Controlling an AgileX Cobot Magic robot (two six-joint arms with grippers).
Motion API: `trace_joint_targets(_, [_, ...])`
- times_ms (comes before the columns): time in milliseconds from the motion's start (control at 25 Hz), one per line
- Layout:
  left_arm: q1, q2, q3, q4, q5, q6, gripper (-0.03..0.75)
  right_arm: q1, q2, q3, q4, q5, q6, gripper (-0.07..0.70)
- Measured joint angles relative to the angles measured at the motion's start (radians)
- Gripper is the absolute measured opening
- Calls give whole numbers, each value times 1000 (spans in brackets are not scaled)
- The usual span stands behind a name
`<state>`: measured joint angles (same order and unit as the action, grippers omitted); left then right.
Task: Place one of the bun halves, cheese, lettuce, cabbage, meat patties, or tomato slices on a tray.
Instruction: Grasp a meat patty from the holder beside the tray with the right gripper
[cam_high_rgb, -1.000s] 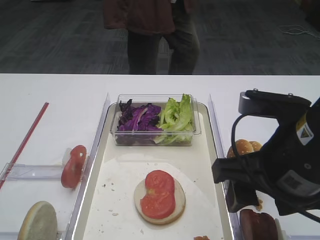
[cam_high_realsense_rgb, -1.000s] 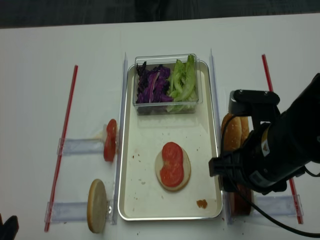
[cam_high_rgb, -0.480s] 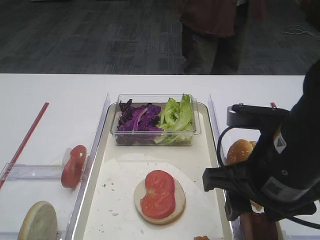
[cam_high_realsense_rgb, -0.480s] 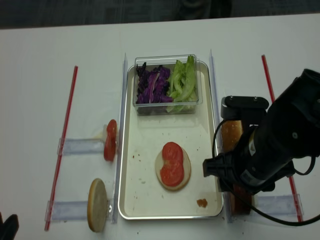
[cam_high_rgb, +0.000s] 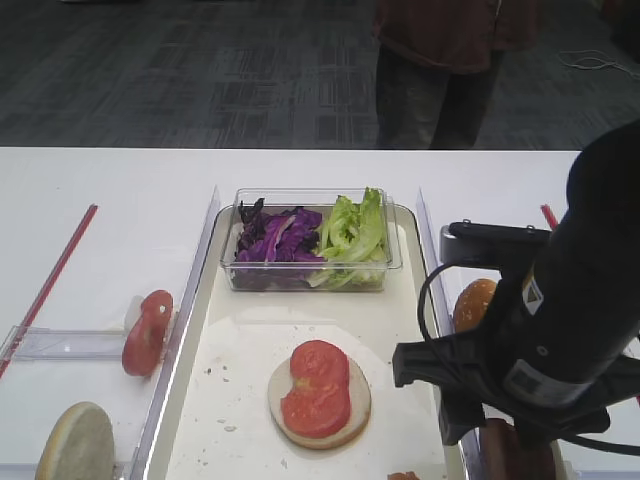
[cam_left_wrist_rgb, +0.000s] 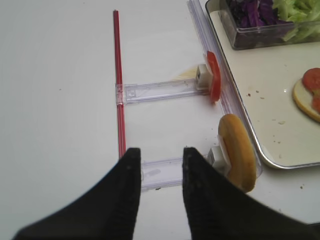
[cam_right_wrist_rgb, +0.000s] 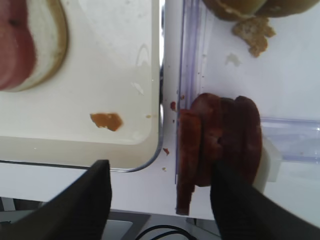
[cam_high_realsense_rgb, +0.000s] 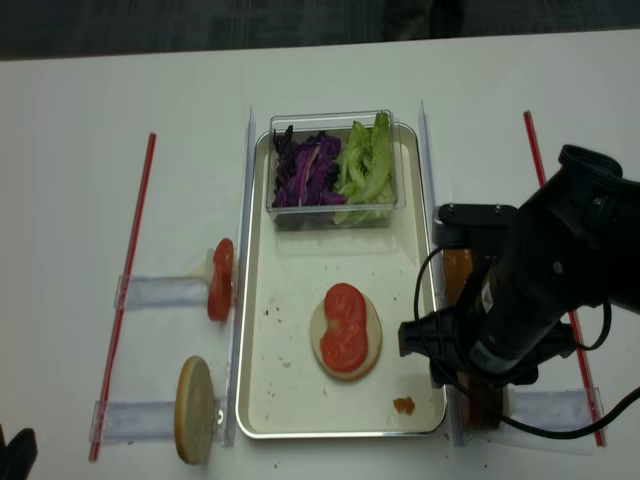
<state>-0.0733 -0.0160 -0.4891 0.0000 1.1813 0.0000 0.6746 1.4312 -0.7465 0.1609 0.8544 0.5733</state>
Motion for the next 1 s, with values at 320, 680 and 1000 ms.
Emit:
trace_joint_targets(320, [0,0,0,0,0,0,197,2,4,0,3,-22,2,452])
trace_joint_targets(680, [0,0,0,0,0,0,197,2,44,0,41,-31,-27,450])
trace_joint_targets(1000, [0,0,0,0,0,0,197,2,69,0,41,-35,-31,450])
